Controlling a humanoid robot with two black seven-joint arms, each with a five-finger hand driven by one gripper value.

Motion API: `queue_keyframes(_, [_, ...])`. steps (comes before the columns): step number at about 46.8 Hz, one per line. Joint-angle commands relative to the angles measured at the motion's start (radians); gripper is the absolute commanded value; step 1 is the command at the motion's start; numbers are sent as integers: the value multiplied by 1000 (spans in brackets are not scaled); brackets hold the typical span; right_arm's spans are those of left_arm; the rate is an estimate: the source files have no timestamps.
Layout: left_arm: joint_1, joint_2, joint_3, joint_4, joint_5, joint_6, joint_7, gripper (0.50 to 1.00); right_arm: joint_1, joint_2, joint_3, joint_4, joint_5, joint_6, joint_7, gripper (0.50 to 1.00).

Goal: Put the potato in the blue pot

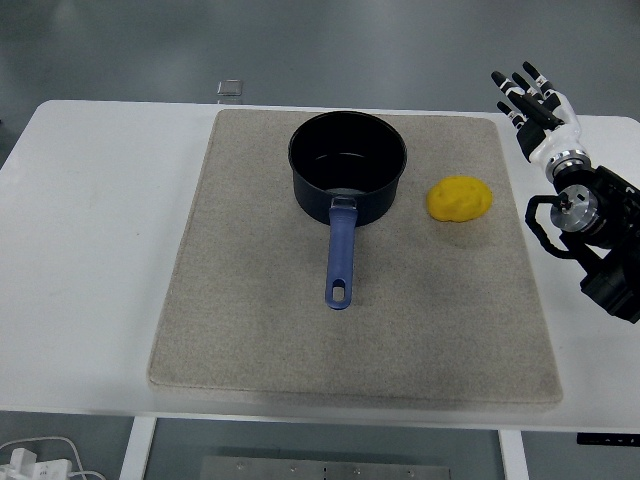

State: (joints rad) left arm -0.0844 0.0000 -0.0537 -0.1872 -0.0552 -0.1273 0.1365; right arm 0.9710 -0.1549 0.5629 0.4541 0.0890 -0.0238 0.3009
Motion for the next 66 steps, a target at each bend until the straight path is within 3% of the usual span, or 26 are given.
queue_keyframes(1, [0, 0, 0, 2, -2, 0, 0, 999, 0, 0, 0, 0, 0, 1, 0, 924])
queue_keyframes(41, [-1, 0, 0, 0, 0, 0, 0, 999, -3, 0, -18, 6, -14, 21, 9, 924])
queue_keyframes(57, [-1, 0, 0, 2, 0, 0, 0, 999, -11, -14, -55, 18, -97, 80, 12, 926])
queue_keyframes(66, [-1, 0, 0, 2, -2, 0, 0, 999, -38, -38, -57, 35, -195, 156, 12, 924])
